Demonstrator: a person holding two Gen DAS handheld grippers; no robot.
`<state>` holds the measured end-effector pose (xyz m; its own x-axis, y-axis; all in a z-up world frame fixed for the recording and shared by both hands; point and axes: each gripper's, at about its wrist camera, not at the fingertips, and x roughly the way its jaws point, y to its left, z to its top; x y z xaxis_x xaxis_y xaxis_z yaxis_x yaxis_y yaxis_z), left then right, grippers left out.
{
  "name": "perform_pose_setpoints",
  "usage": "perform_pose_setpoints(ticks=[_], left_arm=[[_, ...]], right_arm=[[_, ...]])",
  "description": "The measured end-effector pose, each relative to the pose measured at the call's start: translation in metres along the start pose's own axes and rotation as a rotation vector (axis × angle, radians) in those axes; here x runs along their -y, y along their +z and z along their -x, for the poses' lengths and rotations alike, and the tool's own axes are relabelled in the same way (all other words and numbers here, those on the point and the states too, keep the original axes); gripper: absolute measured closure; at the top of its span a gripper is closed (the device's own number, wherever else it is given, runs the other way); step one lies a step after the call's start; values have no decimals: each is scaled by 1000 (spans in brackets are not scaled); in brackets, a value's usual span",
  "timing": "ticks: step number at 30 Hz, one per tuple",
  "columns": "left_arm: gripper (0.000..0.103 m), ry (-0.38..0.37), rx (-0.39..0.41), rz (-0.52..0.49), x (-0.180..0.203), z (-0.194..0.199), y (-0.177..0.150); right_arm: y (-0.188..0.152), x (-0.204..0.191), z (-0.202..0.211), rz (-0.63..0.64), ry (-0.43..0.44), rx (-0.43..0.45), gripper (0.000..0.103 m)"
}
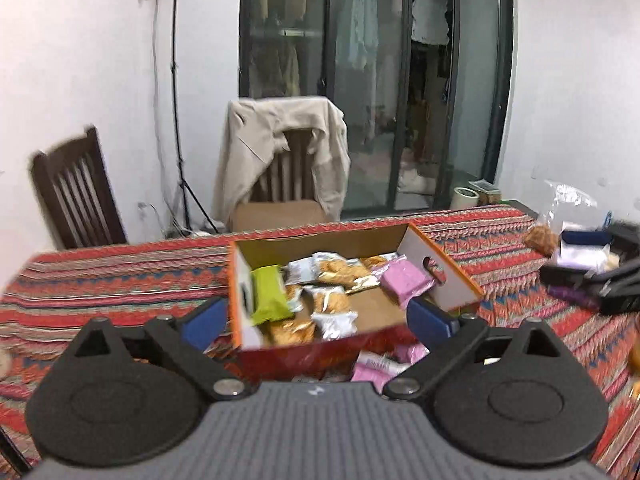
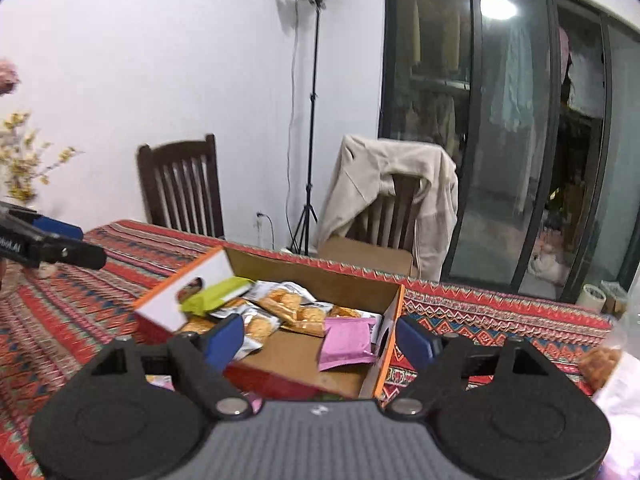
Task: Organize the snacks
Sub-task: 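Move both open tools back toward the snack pile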
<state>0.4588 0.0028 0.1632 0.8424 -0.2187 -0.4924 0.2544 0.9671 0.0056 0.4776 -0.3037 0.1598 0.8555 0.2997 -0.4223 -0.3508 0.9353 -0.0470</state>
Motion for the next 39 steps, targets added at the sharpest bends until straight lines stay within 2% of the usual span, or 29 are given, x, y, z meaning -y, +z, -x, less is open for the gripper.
perform_pose_setpoints(ticks=[3, 7, 11, 16, 19, 24, 30, 39], left_arm=[[3, -2, 22, -21, 6, 38, -32], [2, -11, 50, 8, 7, 80, -75], [2, 42, 69, 29, 11, 115, -112], [0, 78, 103, 51, 24, 152, -154], [0, 88, 95, 78, 30, 165, -177], [0, 117, 64, 75, 36, 171, -212], [0, 131, 33, 91, 30, 170, -229], [0, 99, 17, 81, 24, 146, -222]], right_arm=[[-12, -12, 41, 0, 13, 30, 14], [-39, -30, 89, -11, 20, 65, 11], [-72, -52, 130, 1, 41, 103, 3], [-112, -75, 165, -13, 41, 109, 3], [-135, -86, 177, -17, 21, 100, 3], [-178, -101, 192, -81, 32, 97, 3], [-212, -114, 186, -92, 39, 40, 3], [-209, -117, 174, -99, 34, 37, 3]])
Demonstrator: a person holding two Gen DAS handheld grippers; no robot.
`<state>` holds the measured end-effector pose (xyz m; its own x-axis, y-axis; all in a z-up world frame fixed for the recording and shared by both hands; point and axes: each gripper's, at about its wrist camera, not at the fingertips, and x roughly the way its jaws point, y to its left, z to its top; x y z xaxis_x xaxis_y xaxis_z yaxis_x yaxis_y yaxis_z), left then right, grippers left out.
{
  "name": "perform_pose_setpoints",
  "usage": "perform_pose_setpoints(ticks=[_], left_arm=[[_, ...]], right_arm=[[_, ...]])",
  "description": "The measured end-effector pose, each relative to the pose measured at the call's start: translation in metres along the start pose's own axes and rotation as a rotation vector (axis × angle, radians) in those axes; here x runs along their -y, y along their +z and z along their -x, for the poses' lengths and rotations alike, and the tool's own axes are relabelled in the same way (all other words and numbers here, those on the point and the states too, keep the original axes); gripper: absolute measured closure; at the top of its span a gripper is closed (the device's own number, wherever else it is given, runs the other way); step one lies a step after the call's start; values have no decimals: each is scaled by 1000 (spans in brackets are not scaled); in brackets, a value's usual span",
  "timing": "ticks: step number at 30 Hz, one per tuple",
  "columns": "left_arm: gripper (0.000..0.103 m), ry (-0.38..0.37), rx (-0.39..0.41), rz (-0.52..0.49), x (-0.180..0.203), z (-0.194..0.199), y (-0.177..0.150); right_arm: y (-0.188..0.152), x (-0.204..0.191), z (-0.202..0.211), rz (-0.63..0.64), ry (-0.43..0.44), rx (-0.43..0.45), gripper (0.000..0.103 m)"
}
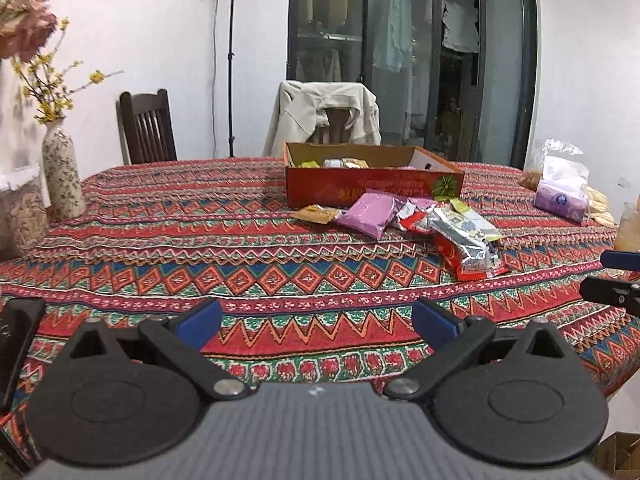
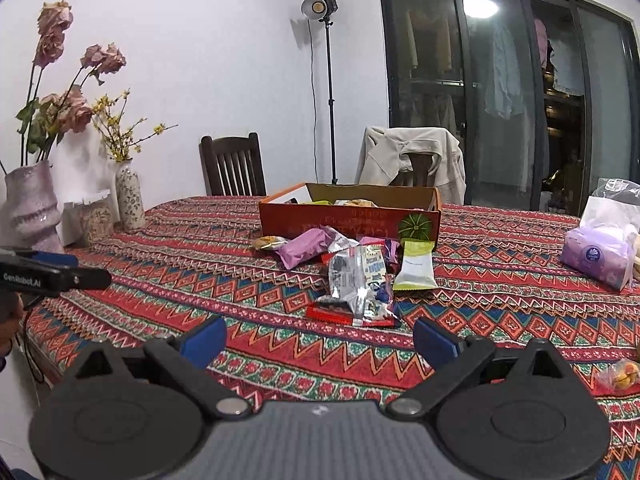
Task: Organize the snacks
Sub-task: 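Move both open tools back toward the snack pile, then grasp a cracker packet with the left gripper while the right grasps a pink packet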
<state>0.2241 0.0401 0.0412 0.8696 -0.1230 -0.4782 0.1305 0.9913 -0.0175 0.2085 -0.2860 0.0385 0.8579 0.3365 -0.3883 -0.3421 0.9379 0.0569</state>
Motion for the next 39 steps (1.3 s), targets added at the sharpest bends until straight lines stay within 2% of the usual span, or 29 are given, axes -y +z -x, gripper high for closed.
perform_pose_setpoints(ticks=[5, 13, 14, 16, 19, 23, 27, 29, 30, 31, 32, 33, 35, 39], left_arm=[[0, -21, -19, -33, -3, -32, 11], [1, -73, -19, -86, -17, -117, 65], [2, -87, -25, -93, -17, -129, 71], [12, -120, -51, -105, -20, -158, 83], [18, -148, -84, -134, -19, -198, 97], [18, -182, -114, -180, -20, -249, 107], [21, -172, -168, -193, -24, -293, 104], [21, -201, -159, -152, -33, -299, 103], [25, -220, -159, -136, -35, -301, 102], [32, -245, -157, -114, -40, -300, 100], [35, -271, -156, -96, -43, -299, 98], [44, -278, -160, -93, -45, -297, 94], [44, -239, -168, -84, -51, -297, 95], [45, -218, -214, -18, -71, -283, 97]], right_arm=[[5, 2, -23, -16, -8, -26, 3], [33, 10, -74, -8, 11, -35, 3], [38, 13, -81, -10, 14, -31, 4], [48, 19, -98, -15, 29, -28, 5], [63, 28, -127, -34, 38, -40, 6], [77, 34, -169, -56, 98, -74, 13], [84, 31, -216, -111, 191, -141, 16], [84, 25, -240, -126, 216, -186, 18], [85, 22, -251, -131, 227, -198, 18], [85, 19, -259, -139, 234, -206, 18], [85, 18, -268, -156, 238, -211, 18], [86, 16, -277, -170, 246, -218, 18], [89, 12, -293, -189, 250, -233, 18], [91, 6, -310, -203, 256, -239, 17]])
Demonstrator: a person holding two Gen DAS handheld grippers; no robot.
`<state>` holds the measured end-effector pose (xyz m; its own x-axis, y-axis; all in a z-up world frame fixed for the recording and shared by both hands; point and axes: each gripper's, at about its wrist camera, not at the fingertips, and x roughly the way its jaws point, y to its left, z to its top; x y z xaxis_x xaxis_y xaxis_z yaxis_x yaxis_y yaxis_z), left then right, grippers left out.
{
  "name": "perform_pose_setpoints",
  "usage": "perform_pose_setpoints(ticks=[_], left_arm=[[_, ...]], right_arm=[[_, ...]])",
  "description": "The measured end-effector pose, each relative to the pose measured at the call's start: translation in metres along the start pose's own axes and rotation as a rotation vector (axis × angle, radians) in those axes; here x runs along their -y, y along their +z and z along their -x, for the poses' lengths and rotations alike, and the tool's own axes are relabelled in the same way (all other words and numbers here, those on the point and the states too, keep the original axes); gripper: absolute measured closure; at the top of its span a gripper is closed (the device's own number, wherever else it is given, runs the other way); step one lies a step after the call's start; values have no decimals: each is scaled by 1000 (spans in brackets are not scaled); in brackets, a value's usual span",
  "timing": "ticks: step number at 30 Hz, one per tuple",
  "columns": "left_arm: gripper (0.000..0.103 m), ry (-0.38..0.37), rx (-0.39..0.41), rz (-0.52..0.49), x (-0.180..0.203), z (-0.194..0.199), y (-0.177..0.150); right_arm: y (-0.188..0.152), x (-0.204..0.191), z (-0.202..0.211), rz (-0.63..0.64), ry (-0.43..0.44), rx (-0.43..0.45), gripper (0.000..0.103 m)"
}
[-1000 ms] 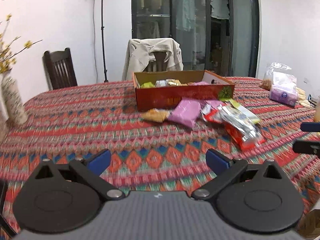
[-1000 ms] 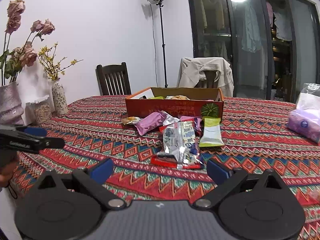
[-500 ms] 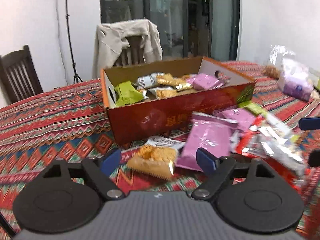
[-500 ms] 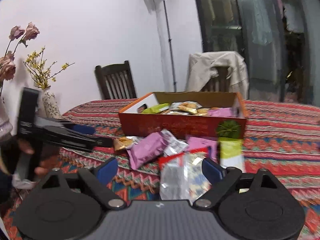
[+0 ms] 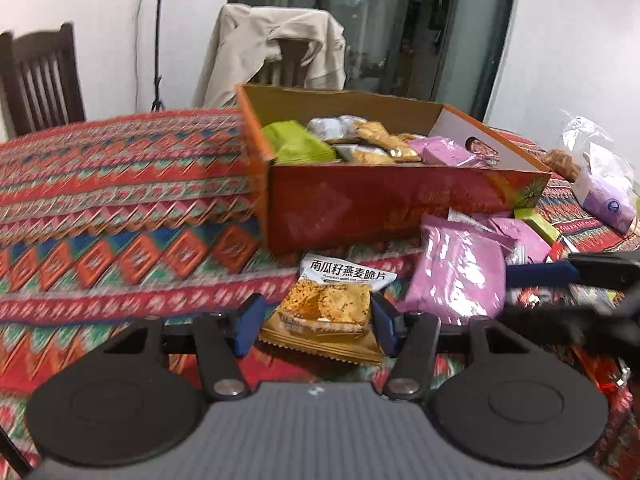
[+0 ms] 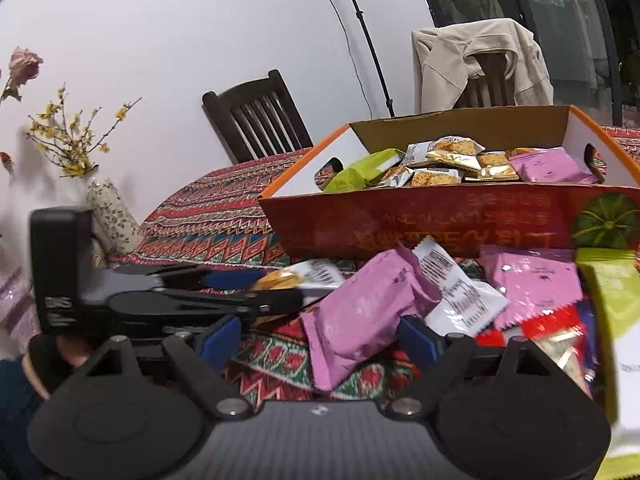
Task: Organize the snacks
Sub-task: 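Grasp a cracker packet with the left gripper while the right grasps a pink packet, then carry both packets over the box and lower them inside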
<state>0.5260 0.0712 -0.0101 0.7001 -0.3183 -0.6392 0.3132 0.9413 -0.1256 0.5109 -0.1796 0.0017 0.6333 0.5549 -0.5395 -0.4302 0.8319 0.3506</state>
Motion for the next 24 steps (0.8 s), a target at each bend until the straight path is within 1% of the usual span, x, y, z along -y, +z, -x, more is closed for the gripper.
perform_pose_setpoints(ticks=[2, 5, 7, 9, 11, 12, 13, 14, 15, 17, 20, 22, 24], left_arm=[[45, 33, -5, 6, 0, 16, -11], [45, 112, 16, 4, 4, 43, -35], [45, 143, 38, 43, 2, 59, -45], [45, 170, 61, 102, -4, 71, -50], [45, 207, 93, 144, -9, 84, -52], [45, 215, 102, 164, -11, 89, -53], [45, 215, 108, 186, -13, 95, -54], [45, 211, 112, 198, -13, 100, -55], [45, 210, 117, 207, -12, 105, -58], [45, 209, 123, 209, -6, 117, -65], [45, 195, 125, 217, 8, 132, -76], [45, 165, 115, 223, 27, 139, -90], [45, 114, 90, 224, 45, 142, -102]], right_arm=[[4, -2, -4, -7, -23, 4, 17], [13, -11, -15, 21, -86, 1, 17], [17, -21, -26, 84, -154, -6, 17], [19, -35, -41, 149, -187, -34, 16], [18, -48, -57, 217, -214, -66, 18], [16, -52, -64, 248, -230, -74, 20], [13, -55, -69, 272, -253, -85, 31], [9, -57, -71, 283, -261, -88, 39], [6, -57, -67, 271, -251, -84, 41], [-4, -58, -55, 263, -230, -84, 41], [-25, -61, -25, 266, -204, -91, 42], [-45, -66, 2, 272, -185, -96, 42], [-68, -70, 31, 280, -174, -96, 42]])
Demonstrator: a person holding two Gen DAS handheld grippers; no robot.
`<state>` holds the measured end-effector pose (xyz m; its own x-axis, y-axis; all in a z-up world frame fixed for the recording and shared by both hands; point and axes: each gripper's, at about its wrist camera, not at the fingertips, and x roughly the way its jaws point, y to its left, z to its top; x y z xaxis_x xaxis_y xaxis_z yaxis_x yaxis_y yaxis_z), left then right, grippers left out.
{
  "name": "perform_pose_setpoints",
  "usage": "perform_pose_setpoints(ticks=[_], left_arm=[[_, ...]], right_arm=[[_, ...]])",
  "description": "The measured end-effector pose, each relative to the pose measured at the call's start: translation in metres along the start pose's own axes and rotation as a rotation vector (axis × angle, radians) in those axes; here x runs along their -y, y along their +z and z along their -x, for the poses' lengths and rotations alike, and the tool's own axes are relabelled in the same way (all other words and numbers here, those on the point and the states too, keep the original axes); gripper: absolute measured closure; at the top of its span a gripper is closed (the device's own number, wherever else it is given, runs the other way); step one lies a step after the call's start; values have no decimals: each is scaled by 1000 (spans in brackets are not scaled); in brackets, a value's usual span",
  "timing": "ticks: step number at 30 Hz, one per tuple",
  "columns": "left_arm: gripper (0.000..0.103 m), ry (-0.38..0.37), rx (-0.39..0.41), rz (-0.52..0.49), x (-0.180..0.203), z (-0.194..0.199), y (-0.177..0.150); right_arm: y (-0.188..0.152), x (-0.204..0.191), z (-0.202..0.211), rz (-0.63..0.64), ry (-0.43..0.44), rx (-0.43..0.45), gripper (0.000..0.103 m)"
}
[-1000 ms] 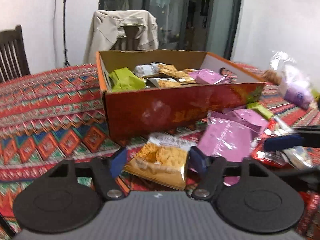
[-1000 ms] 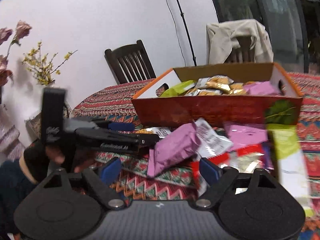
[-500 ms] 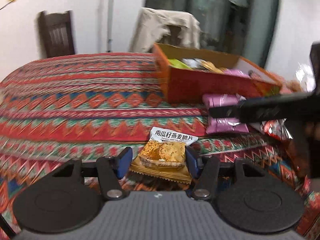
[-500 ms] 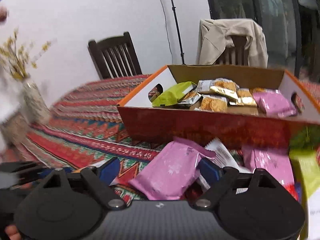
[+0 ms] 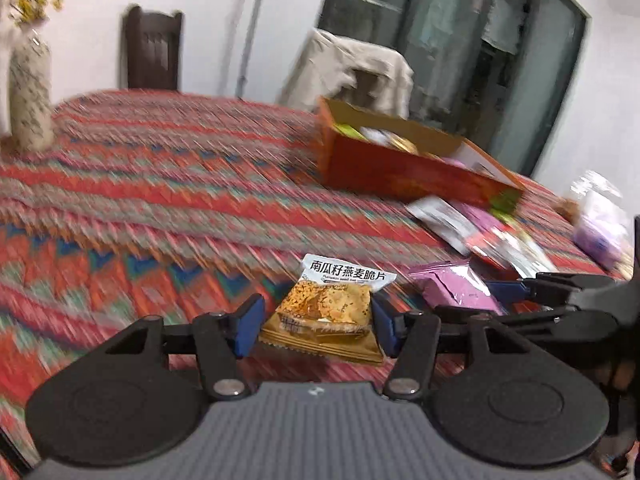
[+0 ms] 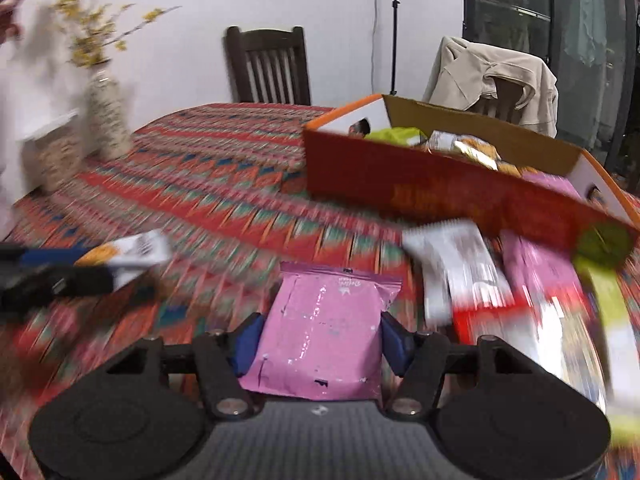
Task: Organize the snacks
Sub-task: 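Carry both packets over the box and lower them inside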
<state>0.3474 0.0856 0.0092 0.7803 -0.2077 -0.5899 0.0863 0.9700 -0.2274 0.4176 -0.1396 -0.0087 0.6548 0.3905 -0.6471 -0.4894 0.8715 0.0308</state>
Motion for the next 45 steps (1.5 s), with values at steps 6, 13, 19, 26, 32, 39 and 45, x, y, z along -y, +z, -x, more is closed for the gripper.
perform_pose_setpoints(ticks=[6, 13, 19, 26, 32, 39, 45], left_arm=[[45, -110, -53, -79, 61, 5, -25], [45, -145, -10, -157, 114, 5, -19], [45, -165, 11, -152, 120, -8, 12], [45, -121, 150, -149, 117, -67, 131], [45, 4, 48, -34, 106, -190, 216], [45, 73, -64, -13, 99, -276, 222], [34, 70, -74, 0, 96, -286, 214]], right_arm=[[-53, 18, 77, -68, -34, 11, 42], [-76, 55, 142, -142, -84, 110, 42], [-71, 84, 149, -165, -55, 162, 42], [11, 129, 123, -93, -18, 267, 42], [115, 190, 23, -126, 5, 204, 42], [168, 216, -110, -113, -91, 4, 42], [166, 211, -139, -107, -85, -45, 42]])
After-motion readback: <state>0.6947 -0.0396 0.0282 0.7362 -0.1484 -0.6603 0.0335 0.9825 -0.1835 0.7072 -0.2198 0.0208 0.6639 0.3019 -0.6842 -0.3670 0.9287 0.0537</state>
